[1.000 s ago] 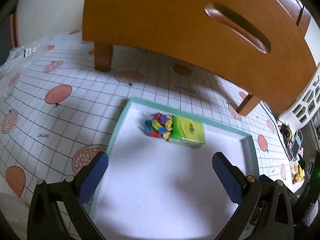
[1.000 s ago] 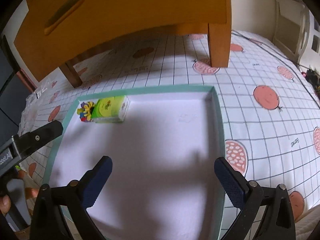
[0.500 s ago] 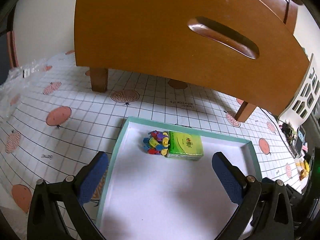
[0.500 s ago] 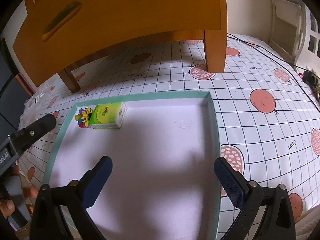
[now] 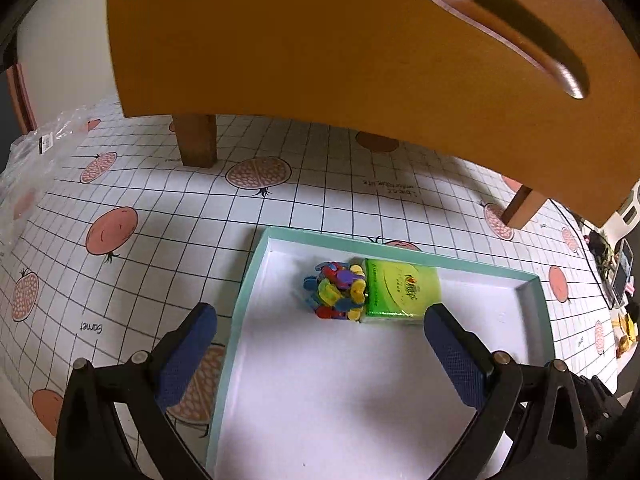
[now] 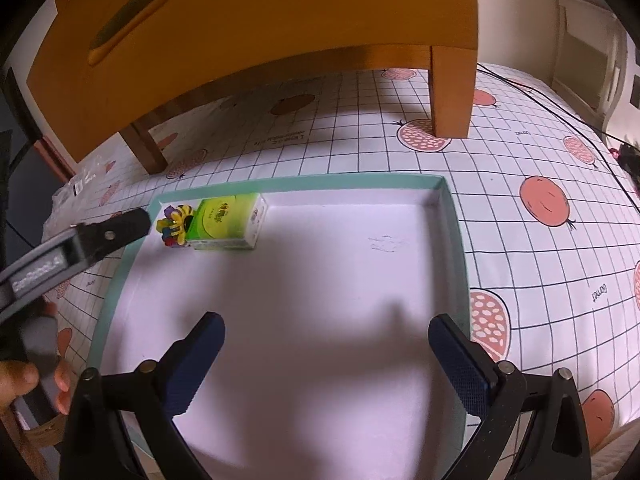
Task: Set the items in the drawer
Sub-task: 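Grasp the colourful peg cluster with the left tool while the right grasps the green tissue pack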
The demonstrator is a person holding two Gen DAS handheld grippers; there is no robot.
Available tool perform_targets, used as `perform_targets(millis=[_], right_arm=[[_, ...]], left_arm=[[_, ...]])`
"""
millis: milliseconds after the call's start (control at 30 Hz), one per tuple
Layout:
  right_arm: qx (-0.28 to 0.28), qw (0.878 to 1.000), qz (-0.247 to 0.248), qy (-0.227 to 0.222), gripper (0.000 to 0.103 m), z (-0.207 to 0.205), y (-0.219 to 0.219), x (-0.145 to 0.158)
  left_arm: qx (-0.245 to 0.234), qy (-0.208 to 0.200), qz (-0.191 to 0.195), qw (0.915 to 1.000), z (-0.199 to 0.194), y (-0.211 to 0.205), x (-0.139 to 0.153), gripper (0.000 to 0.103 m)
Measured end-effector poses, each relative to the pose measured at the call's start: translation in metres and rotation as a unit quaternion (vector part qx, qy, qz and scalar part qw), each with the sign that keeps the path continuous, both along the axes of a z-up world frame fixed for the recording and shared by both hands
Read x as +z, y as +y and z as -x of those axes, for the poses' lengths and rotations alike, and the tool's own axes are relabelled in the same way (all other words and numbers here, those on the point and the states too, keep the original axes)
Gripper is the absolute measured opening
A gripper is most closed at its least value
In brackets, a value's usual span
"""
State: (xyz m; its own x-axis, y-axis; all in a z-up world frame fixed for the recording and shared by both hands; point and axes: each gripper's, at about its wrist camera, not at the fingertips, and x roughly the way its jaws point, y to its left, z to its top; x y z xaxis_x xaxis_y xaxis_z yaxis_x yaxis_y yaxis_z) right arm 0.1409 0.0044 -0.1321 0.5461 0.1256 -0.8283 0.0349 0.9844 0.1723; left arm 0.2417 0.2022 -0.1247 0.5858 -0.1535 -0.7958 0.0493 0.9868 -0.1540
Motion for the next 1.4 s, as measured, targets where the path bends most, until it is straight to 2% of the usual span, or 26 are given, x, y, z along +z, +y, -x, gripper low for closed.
perform_targets(millis=[200, 333, 433, 533, 633, 767, 900, 967, 1000, 1167, 1400], right_arm=[[0.014, 1.000, -0.001, 0.004, 0.103, -0.004, 0.010, -0.002], [0.018, 1.000, -0.004, 0.005, 0.103, -0.006, 0.013, -0.002], [0.021, 1.000, -0.004, 0.000, 0.103, -0.015, 0.018, 0.000], [0.025, 1.000, -0.003, -0.006, 0.103, -0.025, 0.023, 0.002], [0.030, 0.999, 0.001, -0.011, 0.103, -0.035, 0.030, 0.004], [0.036, 0.999, 0.002, -0.013, 0.103, -0.045, 0.038, 0.004], [0.045, 0.999, 0.010, -0.014, 0.103, -0.051, 0.045, 0.002], [0.046, 0.999, 0.011, -0.013, 0.103, -0.054, 0.046, 0.000], [0.047, 0.999, 0.011, -0.013, 0.103, -0.055, 0.047, 0.000], [0.052, 0.998, 0.018, -0.015, 0.103, -0.064, 0.053, -0.002], [0.055, 0.998, 0.026, -0.016, 0.103, -0.075, 0.061, -0.005]], left_arm=[[-0.009, 0.008, 0.007, 0.9999, -0.011, -0.002, -0.007, 0.103], [-0.014, 0.011, 0.010, 0.9998, -0.016, -0.005, -0.010, 0.095], [-0.017, 0.011, 0.014, 0.9997, -0.019, -0.006, -0.011, 0.093], [-0.026, 0.017, 0.015, 0.9994, -0.023, -0.008, -0.014, 0.078], [-0.025, 0.022, 0.022, 0.9992, -0.026, -0.007, -0.017, 0.076], [-0.022, 0.028, 0.037, 0.9987, -0.030, -0.002, -0.020, 0.063], [-0.017, 0.040, 0.060, 0.9973, -0.032, 0.002, -0.024, 0.060], [-0.017, 0.044, 0.066, 0.9967, -0.033, 0.003, -0.025, 0.047], [-0.019, 0.048, 0.064, 0.9966, -0.035, 0.002, -0.026, 0.046], [-0.022, 0.055, 0.074, 0.9955, -0.037, 0.004, -0.026, 0.042], [-0.011, 0.073, 0.105, 0.9918, -0.040, 0.013, -0.029, 0.041]])
